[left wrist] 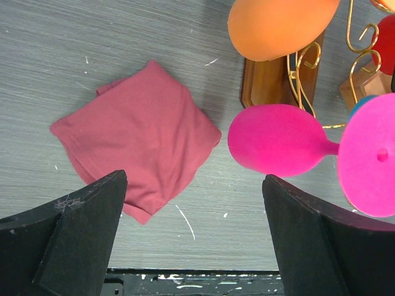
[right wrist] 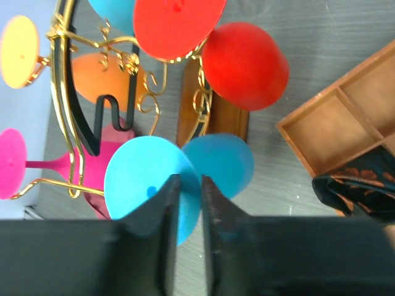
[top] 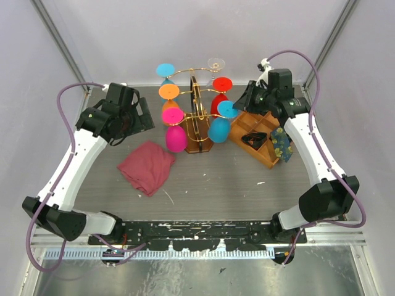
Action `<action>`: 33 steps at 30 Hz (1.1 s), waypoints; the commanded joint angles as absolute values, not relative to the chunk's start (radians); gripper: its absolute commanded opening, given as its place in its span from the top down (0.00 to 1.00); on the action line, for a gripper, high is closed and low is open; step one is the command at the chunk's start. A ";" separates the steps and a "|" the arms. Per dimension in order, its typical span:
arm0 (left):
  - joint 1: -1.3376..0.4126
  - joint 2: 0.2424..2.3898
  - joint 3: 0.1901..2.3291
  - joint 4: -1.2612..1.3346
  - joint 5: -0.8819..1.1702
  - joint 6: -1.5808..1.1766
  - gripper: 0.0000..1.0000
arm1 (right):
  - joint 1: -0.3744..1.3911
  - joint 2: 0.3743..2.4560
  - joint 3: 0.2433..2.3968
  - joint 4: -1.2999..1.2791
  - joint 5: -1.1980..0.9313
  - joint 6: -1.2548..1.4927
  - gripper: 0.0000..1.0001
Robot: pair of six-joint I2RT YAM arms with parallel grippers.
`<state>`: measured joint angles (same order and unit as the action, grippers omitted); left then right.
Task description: Take the wine glass off the wine glass rack
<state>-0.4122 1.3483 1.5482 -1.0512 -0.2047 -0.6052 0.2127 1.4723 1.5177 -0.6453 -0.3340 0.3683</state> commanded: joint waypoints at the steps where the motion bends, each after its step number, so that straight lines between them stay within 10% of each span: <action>1: -0.409 1.312 1.527 -1.058 -0.229 -0.586 0.02 | 0.208 1.435 1.520 -0.575 -0.409 0.394 0.91; 12: -0.408 1.294 1.505 -1.057 -0.221 -0.585 0.02 | 0.193 1.395 1.532 -0.570 -0.422 0.428 0.99; 22: -0.407 1.279 1.494 -1.058 -0.221 -0.577 0.02 | 0.103 1.350 1.443 -0.543 -0.480 0.461 0.58; 33: -0.407 1.278 1.489 -1.069 -0.224 -0.576 0.02 | 0.048 1.352 1.240 -0.234 -0.736 0.637 0.57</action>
<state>-0.4122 1.2984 1.5013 -1.0607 -0.2184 -0.5900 0.0723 1.3697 1.2957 -0.4488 -0.5911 0.5369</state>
